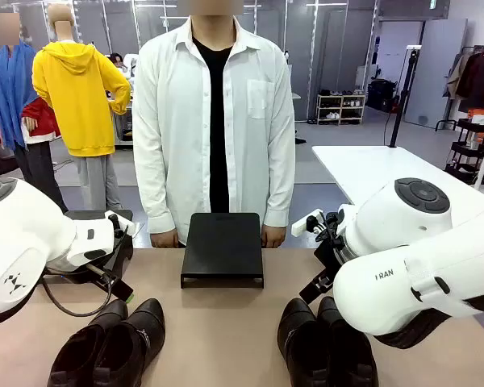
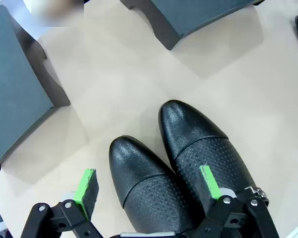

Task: Place the shoes on the stand as instructed by the person.
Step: Pick up one pair of Shoes and place it on the Shoes Stand indicated by the person.

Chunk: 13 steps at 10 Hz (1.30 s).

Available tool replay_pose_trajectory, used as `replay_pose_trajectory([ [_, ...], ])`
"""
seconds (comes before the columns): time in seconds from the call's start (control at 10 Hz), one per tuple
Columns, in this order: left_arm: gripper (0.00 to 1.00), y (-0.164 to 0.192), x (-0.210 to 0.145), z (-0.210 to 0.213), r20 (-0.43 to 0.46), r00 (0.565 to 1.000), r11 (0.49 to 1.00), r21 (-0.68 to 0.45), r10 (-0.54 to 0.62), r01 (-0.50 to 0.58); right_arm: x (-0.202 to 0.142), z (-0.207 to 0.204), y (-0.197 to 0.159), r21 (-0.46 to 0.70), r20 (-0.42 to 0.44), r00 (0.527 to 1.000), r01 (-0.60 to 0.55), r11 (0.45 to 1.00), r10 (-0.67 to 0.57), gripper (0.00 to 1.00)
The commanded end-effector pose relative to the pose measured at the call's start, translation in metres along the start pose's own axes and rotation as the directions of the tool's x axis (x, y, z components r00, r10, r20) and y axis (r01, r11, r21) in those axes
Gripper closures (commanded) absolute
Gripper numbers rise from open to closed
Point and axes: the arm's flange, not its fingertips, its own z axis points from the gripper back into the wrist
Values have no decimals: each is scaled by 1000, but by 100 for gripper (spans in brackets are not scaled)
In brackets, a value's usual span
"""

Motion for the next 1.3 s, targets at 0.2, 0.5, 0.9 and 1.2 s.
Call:
replay_pose_trajectory([
  [0.2,0,0,0,0,0,1000,1000,0,-1,1,0,0,0,0,0,1000,0,1000,0,0],
  [0.5,0,0,0,0,0,1000,1000,0,-1,1,0,0,0,0,0,1000,0,1000,0,0],
  [0.9,0,9,18,12,-35,999,999,-4,38,-38,16,15,-11,7,3,999,38,999,-38,0],
  [1.2,0,34,45,48,-61,989,977,-161,133,-141,49,50,-37,81,-34,993,117,990,-114,0],
])
